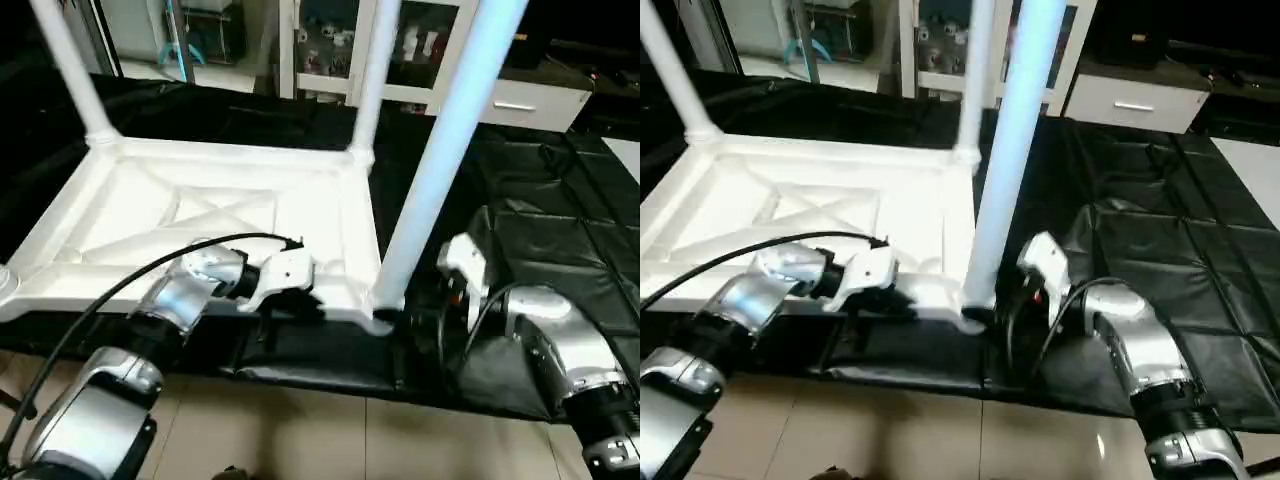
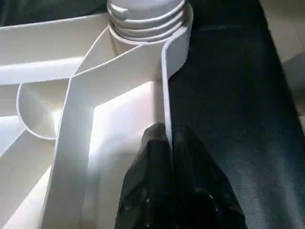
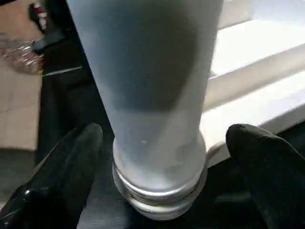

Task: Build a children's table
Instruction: Rotate leg to tighten

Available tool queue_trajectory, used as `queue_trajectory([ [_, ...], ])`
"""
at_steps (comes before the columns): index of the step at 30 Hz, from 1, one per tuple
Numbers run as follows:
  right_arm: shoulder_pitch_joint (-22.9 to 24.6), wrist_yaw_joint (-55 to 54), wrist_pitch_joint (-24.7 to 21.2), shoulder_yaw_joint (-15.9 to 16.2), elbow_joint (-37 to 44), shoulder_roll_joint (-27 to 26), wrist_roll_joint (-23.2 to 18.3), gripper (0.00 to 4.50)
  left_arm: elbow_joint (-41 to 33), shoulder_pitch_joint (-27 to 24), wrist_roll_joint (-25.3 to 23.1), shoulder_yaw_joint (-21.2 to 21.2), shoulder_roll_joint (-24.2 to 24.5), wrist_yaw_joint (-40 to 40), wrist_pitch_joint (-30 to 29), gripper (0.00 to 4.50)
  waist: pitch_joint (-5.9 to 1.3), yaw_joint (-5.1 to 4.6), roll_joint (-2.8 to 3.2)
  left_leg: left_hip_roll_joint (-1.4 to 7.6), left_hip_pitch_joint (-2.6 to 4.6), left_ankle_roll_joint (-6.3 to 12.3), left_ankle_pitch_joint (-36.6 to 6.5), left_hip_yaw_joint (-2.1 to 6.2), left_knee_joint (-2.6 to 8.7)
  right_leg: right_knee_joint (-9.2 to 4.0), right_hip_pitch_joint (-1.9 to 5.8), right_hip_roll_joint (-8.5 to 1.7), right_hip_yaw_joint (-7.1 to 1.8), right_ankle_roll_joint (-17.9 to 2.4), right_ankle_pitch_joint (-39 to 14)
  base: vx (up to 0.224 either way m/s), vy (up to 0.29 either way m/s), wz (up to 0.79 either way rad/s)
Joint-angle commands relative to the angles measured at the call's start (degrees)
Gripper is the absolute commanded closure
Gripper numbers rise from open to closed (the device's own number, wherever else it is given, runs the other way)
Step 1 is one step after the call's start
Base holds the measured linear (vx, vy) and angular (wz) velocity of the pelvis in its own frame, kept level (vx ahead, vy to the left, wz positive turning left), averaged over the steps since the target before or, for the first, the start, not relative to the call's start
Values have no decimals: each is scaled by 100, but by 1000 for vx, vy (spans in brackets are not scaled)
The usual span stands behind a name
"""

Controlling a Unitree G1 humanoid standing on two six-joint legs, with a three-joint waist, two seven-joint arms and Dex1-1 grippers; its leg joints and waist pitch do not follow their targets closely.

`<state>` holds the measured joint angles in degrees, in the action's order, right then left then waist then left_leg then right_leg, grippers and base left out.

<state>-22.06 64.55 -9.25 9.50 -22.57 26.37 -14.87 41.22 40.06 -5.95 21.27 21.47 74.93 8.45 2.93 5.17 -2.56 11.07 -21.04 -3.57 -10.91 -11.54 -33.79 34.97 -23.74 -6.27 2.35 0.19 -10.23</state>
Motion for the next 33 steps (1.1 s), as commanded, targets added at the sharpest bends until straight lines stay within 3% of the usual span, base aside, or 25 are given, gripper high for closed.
queue_trajectory([
  [1,-27,124,106,34,32,23,97,5,-10,-136,-12,204,-22,154,36,450,-347,-19,-22,229,86,181,-1425,71,439,-400,241,-205,-171,-1257,-1146,0,0,0],
  [3,-50,211,148,69,-30,0,122,5,-54,-157,-17,194,-2,179,11,450,-352,-20,-21,227,72,192,-1353,76,436,-386,249,-205,-166,-1273,-1048,0,0,0],
  [4,-57,241,160,90,-48,-5,128,31,-97,-176,-18,185,7,197,-15,450,-358,-19,-9,223,73,207,-1280,73,428,-374,254,-200,-167,-1297,-931,0,0,0],
  [9,-147,450,240,200,-146,29,138,64,-171,-181,-49,182,39,226,-85,450,-376,-18,-40,215,68,352,-1004,55,389,-321,272,-190,-159,-1432,-542,0,0,0],
  [22,-253,885,272,164,-302,177,94,174,-290,-238,-66,192,100,276,-206,450,-375,5,-16,224,77,352,-1044,52,385,-321,272,-186,-155,-1473,-614,0,0,0],
  [30,-308,936,298,226,-488,112,173,187,-252,-216,-111,186,128,294,-221,450,-382,10,-30,217,67,437,-892,43,362,-297,283,-181,-149,-1541,-448,0,0,0],
  [33,-419,86,378,248,-904,-153,568,188,-222,-187,-131,122,35,48,-322,450,-376,-11,-24,216,66,363,-984,50,377,-316,265,-189,-149,-1495,-646,0,0,0],
])
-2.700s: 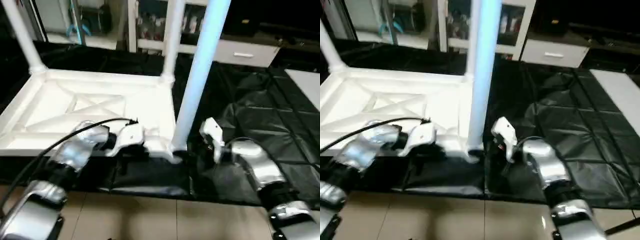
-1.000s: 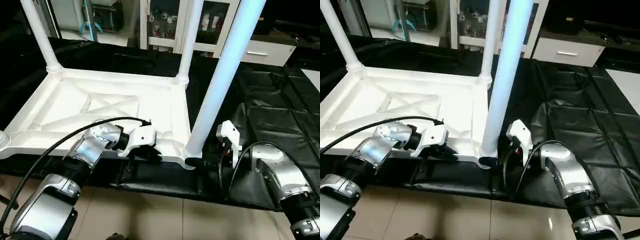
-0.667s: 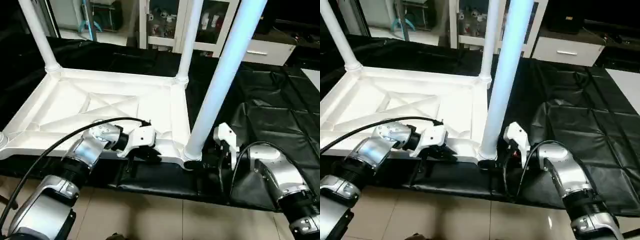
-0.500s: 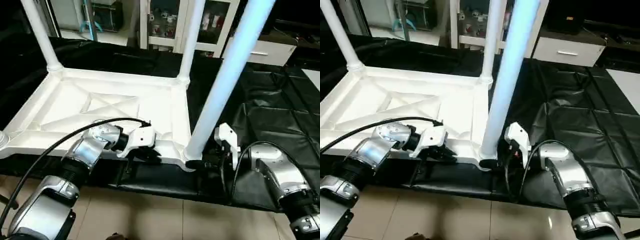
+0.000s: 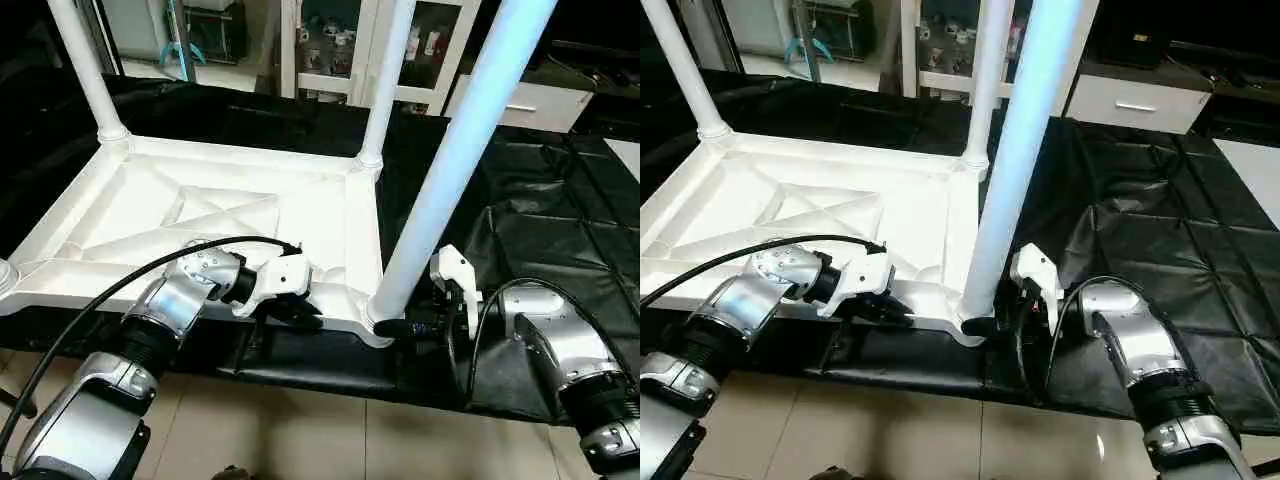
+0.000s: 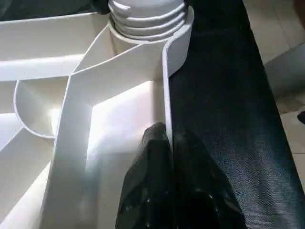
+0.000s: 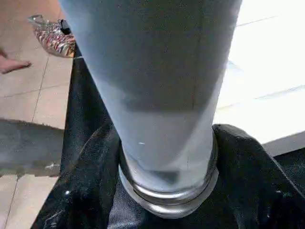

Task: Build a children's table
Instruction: Rotate leg to tighten

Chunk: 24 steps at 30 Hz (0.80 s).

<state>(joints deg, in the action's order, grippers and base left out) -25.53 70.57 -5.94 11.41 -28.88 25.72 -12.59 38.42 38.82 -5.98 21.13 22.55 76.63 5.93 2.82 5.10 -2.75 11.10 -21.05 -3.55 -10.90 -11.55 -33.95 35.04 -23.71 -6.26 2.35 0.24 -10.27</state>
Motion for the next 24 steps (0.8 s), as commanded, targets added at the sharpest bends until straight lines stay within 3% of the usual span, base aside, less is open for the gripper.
queue_trajectory([
  [1,-93,-676,62,67,-350,-126,422,188,65,-56,-135,122,-96,-185,-100,450,-350,-28,5,210,79,273,-1158,57,414,-353,244,-193,-152,-1465,-867,0,0,0],
  [3,-245,-1580,-115,42,-766,-349,710,188,247,74,-277,38,-268,-784,-316,450,-327,-85,-13,205,70,94,-1488,82,457,-408,251,-194,-150,-1306,-1392,0,0,0],
  [5,-372,-2329,-348,-94,-1033,-628,756,189,458,227,-308,-92,-483,-1318,-595,450,-288,-180,-28,182,133,-163,-2093,119,483,-522,187,-198,-143,-1033,-2391,0,0,0],
  [6,-372,-2329,-348,-94,-1033,-628,756,189,458,227,-308,-92,-483,-1318,-595,450,-281,-199,-24,180,132,-209,-2196,141,491,-528,187,-203,-137,-949,-2597,-54,4,-1],
  [7,-528,-3227,-542,-295,-1285,-960,763,189,646,404,-333,-211,-713,-1863,-832,450,-289,-233,-22,173,116,-250,-2300,168,503,-560,196,-214,-128,-805,-2843,-50,16,-7],
  [9,-652,-3931,-617,-456,-1470,-1215,772,189,792,550,-368,-288,-881,-2300,-1011,450,-301,-307,-18,169,114,-344,-2373,207,520,-575,181,-212,-109,-709,-2965,-25,8,-4],
  [11,-777,-4633,-577,-594,-1675,-1494,784,189,965,712,-392,-385,-1074,-2833,-1206,450,-323,-334,6,175,98,-285,-2294,215,532,-587,211,-211,-98,-755,-2625,0,0,0],
  [12,-876,-5183,-511,-697,-1845,-1728,789,189,1099,840,-410,-462,-1230,-3258,-1359,450,-323,-355,14,174,99,-292,-2259,189,528,-576,173,-204,-117,-801,-2482,0,0,0],
  [13,-937,-5486,-457,-752,-1949,-1884,781,189,1173,915,-423,-500,-1326,-3481,-1445,450,-326,-361,19,157,144,-333,-2279,173,516,-580,130,-186,-122,-869,-2373,0,0,0],
  [14,-1008,-5901,-386,-817,-2069,-2094,776,189,1264,1007,-423,-560,-1455,-3748,-1522,450,-348,-338,-2,153,121,-274,-2154,175,513,-570,186,-193,-118,-902,-2196,0,0,0],
  [16,-1081,-6206,-312,-826,-2190,-2283,805,189,1370,1100,-420,-622,-1584,-3959,-1560,450,-348,-329,20,150,120,-193,-1942,132,501,-548,161,-178,-144,-1004,-1781,0,0,0],
  [17,-1145,-6451,-168,-732,-2293,-2464,925,189,1470,1191,-442,-652,-1694,-4169,-1546,450,-356,-319,15,148,111,-142,-1846,125,495,-530,185,-175,-141,-1049,-1593,0,0,0],
  [19,-1261,-6652,86,-539,-2501,-2757,1140,189,1648,1343,-482,-676,-1846,-4477,-1384,450,-367,-297,11,141,125,-98,-1660,97,476,-518,162,-181,-144,-1104,-1379,0,0,0],
  [21,-1320,-6651,231,-468,-2604,-2858,1201,189,1707,1397,-501,-661,-1885,-4569,-1262,450,-379,-281,2,140,109,1,-1538,91,464,-492,195,-168,-141,-1126,-1210,0,0,0],
  [24,-1359,-6427,484,-712,-2599,-2838,977,189,1716,1384,-509,-615,-1816,-4476,-1091,450,-408,-248,8,140,68,214,-1054,79,432,-399,259,-173,-139,-1248,-495,0,0,0],
])
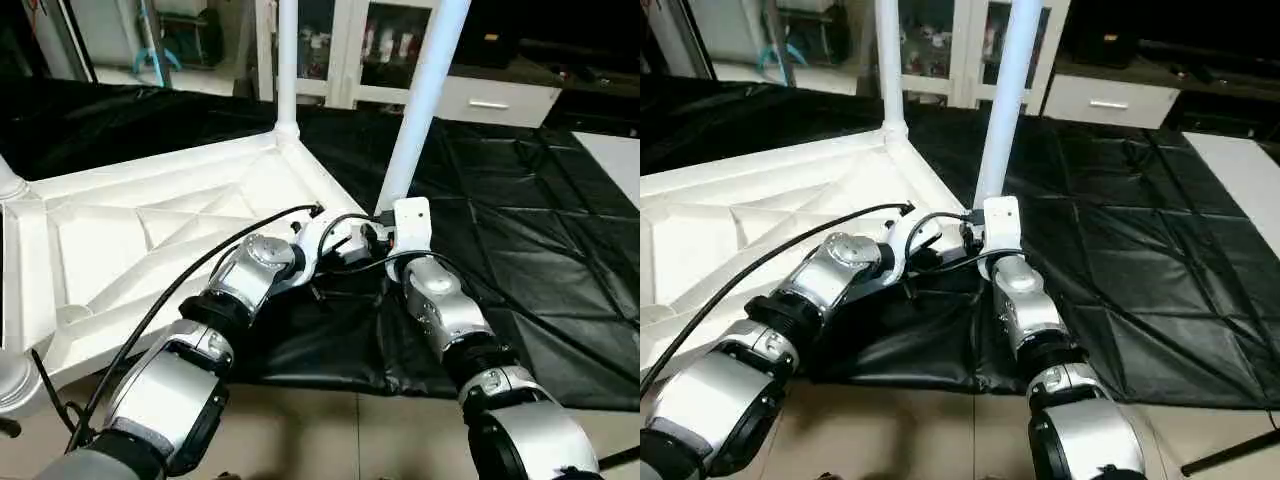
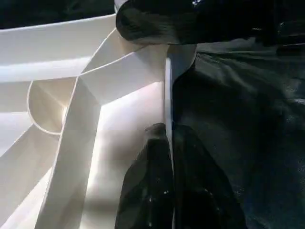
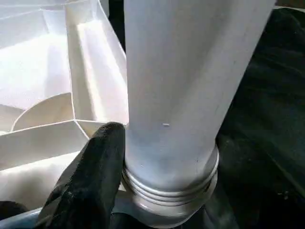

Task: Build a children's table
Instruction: Rotate leg to tighten

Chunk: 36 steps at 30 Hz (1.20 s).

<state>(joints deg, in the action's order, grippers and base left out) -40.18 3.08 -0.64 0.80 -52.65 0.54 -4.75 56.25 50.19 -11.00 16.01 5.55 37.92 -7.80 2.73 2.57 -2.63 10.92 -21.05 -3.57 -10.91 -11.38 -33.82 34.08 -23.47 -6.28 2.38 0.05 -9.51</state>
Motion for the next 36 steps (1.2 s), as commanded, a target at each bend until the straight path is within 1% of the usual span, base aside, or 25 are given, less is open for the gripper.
queue_trajectory([
  [1,109,624,51,274,-173,-272,57,189,-51,234,-26,-83,-80,-567,340,450,-398,14,-8,155,56,328,-890,52,407,-280,248,-164,-140,-1291,-332,0,0,0],
  [2,184,1276,268,257,53,-97,-110,189,-34,196,-63,-44,-15,-478,417,450,-404,39,13,157,57,431,-811,49,396,-265,268,-170,-136,-1352,-186,0,0,0],
  [3,188,1300,272,255,62,-91,-117,189,-32,195,-64,-43,-13,-474,421,450,-406,53,7,162,65,479,-788,44,388,-264,270,-171,-134,-1379,-131,0,0,0],
  [5,256,1664,238,189,260,22,-276,119,-9,173,-76,-28,19,-403,511,450,-401,91,-2,171,65,598,-706,31,377,-253,276,-174,-138,-1456,-71,0,0,0],
  [6,380,2032,194,136,549,235,-413,119,23,139,-93,10,67,-231,665,450,-397,92,14,168,58,603,-714,34,380,-256,281,-174,-139,-1468,-108,0,0,0],
  [7,442,2224,166,136,686,334,-468,117,25,118,-99,34,90,-134,739,450,-379,115,11,169,79,624,-892,21,383,-304,269,-161,-136,-1437,-283,0,0,0],
  [8,477,2338,154,142,760,391,-494,117,25,107,-102,48,103,-76,780,450,-384,108,3,176,41,605,-947,41,391,-291,292,-180,-140,-1386,-378,0,0,0],
  [9,560,2562,89,154,943,522,-559,107,-4,78,-111,83,134,35,812,450,-381,105,43,177,33,570,-974,54,401,-293,292,-188,-138,-1367,-448,0,0,0],
  [10,650,2832,3,166,1147,660,-651,78,-54,42,-108,111,164,151,781,450,-387,67,25,181,15,522,-1014,73,411,-297,314,-180,-125,-1317,-555,0,0,0],
  [12,831,3447,-140,192,1542,973,-833,74,-177,-49,-97,189,248,434,819,450,-381,54,63,192,55,502,-1072,64,398,-312,275,-170,-132,-1363,-535,0,0,0],
  [13,886,3652,-176,205,1656,1078,-892,72,-227,-85,-89,222,281,559,873,450,-391,68,38,202,50,556,-991,68,388,-292,297,-167,-127,-1421,-385,0,0,0],
  [15,965,3932,-168,249,1789,1254,-922,54,-318,-153,-64,266,336,773,901,450,-400,73,42,200,45,627,-826,57,368,-259,287,-168,-128,-1549,-130,0,0,0],
  [16,1109,4451,-224,329,2020,1575,-995,41,-512,-319,12,388,468,1343,1111,450,-389,85,53,200,46,654,-781,49,369,-256,280,-171,-132,-1603,-75,0,0,0],
  [17,1191,4706,-257,359,2155,1746,-1017,35,-618,-427,61,458,557,1695,1234,450,-391,116,14,199,44,702,-774,41,352,-253,297,-173,-132,-1633,-21,0,0,0],
  [18,1280,4974,-315,403,2311,1923,-1047,32,-737,-553,141,528,658,2096,1404,450,-387,122,18,203,35,725,-772,47,357,-243,304,-179,-134,-1654,-7,0,0,0],
  [19,1353,5185,-371,441,2442,2058,-1079,12,-820,-633,168,575,740,2324,1365,450,-384,127,20,205,38,748,-772,48,361,-254,302,-179,-134,-1659,-26,0,0,0],
  [21,1544,5650,-561,506,2791,2377,-1140,4,-905,-765,129,702,954,2660,1484,450,-365,160,16,227,69,728,-952,37,374,-275,274,-176,-140,-1635,-273,0,0,0],
  [23,1712,5991,-738,552,3062,2676,-1171,4,-936,-857,143,740,1103,2892,1625,450,-325,226,32,252,86,559,-1276,38,418,-322,239,-177,-140,-1503,-816,0,0,0],
  [24,1788,6169,-832,573,3160,2821,-1214,4,-964,-903,169,735,1157,2998,1641,450,-325,243,5,259,102,517,-1352,39,422,-335,238,-178,-137,-1452,-942,0,0,0],
  [25,1817,6240,-873,581,3200,2876,-1234,4,-982,-923,177,729,1175,3040,1639,450,-312,272,22,279,129,422,-1480,32,439,-348,217,-188,-148,-1408,-1120,0,0,0],
  [26,1854,6316,-841,575,3192,2986,-1203,4,-1061,-993,233,723,1245,3209,1642,450,-300,261,17,276,113,319,-1618,44,462,-364,215,-203,-146,-1360,-1339,0,0,0],
  [29,1868,6397,-749,588,3143,3091,-1133,4,-1254,-1112,363,717,1342,3474,1599,450,-303,236,-12,256,97,179,-1777,64,475,-408,207,-233,-160,-1176,-1758,0,0,0],
  [33,1824,6518,-584,826,3080,3094,-877,4,-1528,-1256,490,721,1415,3795,1501,450,-310,234,-18,256,93,161,-1699,68,472,-412,189,-232,-161,-1096,-1826,0,0,0],
  [35,1781,6562,-530,933,3017,3044,-775,4,-1562,-1269,502,717,1420,3834,1504,450,-316,226,-18,252,79,183,-1580,64,464,-391,191,-216,-154,-1118,-1658,0,0,0],
  [36,1729,6569,-523,999,2959,2976,-732,4,-1563,-1266,498,715,1423,3849,1517,450,-328,236,-15,252,94,213,-1488,56,453,-370,184,-213,-156,-1169,-1483,0,0,0],
])
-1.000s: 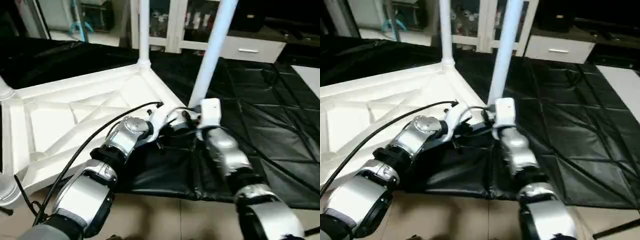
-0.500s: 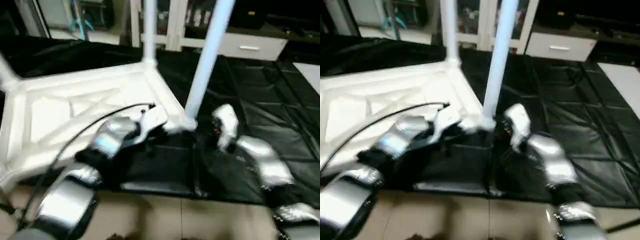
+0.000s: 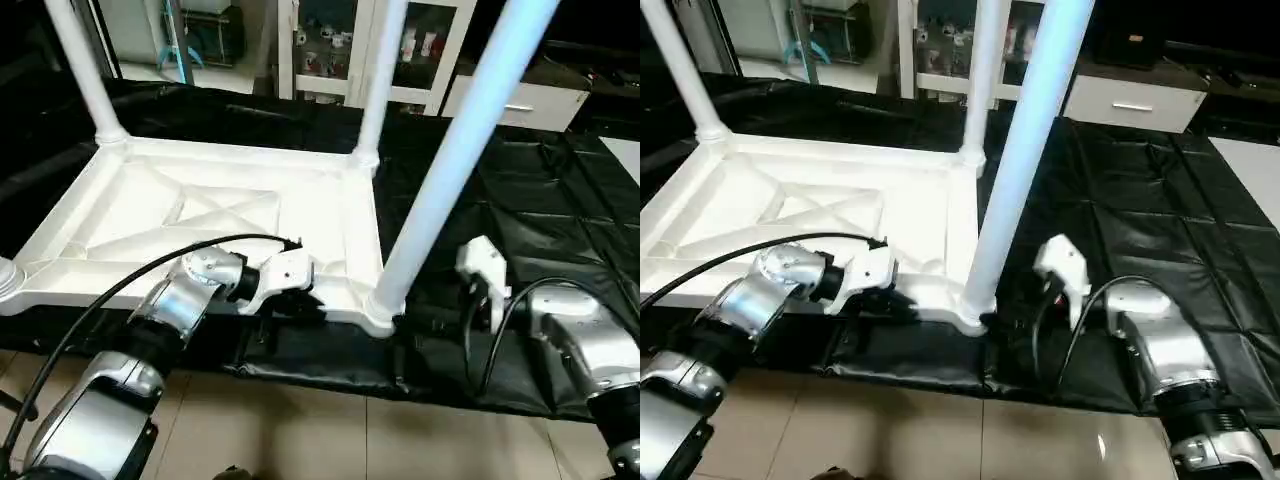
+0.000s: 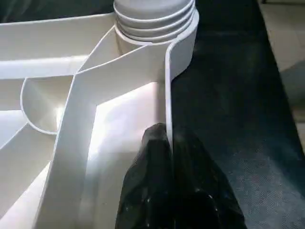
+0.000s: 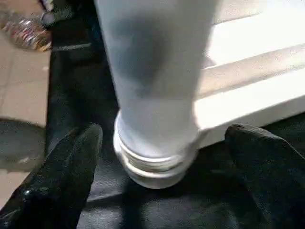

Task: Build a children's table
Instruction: Rotate leg to tighten

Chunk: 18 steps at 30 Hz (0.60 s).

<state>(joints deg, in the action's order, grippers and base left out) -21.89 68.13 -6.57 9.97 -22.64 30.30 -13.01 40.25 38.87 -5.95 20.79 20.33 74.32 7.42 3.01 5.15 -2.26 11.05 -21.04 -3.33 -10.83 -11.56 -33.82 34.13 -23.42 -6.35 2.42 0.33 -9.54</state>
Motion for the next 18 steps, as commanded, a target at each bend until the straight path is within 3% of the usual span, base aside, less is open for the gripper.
queue_trajectory([
  [1,-150,71,105,123,-129,-58,122,4,36,-132,-18,239,-51,205,5,450,-358,-32,-49,232,72,211,-1417,75,453,-355,198,-197,-153,-1252,-1343,0,0,0],
  [3,-236,112,214,188,-313,-137,174,4,-15,-145,-26,251,-30,203,-15,450,-365,-28,-49,234,78,242,-1354,69,443,-332,203,-192,-150,-1310,-1167,0,0,0],
  [4,-246,119,229,196,-335,-146,181,30,-22,-147,-25,252,-26,205,-19,450,-363,-25,-45,236,80,258,-1345,65,441,-330,202,-196,-151,-1341,-1141,0,0,0],
  [6,-329,159,308,231,-498,-224,208,30,-69,-161,-31,253,-7,214,-49,450,-366,-19,-41,234,77,253,-1312,64,438,-321,210,-198,-151,-1358,-1106,0,0,0],
  [8,-389,161,360,231,-599,-268,222,66,-89,-166,-43,250,0,216,-59,450,-367,-7,-53,232,83,261,-1274,60,433,-313,219,-198,-152,-1370,-1071,0,0,0],
  [18,-505,557,500,228,-766,-232,160,144,-136,-173,-81,249,54,258,-114,450,-374,5,-41,234,85,321,-1219,49,417,-301,226,-188,-148,-1425,-976,0,0,0],
])
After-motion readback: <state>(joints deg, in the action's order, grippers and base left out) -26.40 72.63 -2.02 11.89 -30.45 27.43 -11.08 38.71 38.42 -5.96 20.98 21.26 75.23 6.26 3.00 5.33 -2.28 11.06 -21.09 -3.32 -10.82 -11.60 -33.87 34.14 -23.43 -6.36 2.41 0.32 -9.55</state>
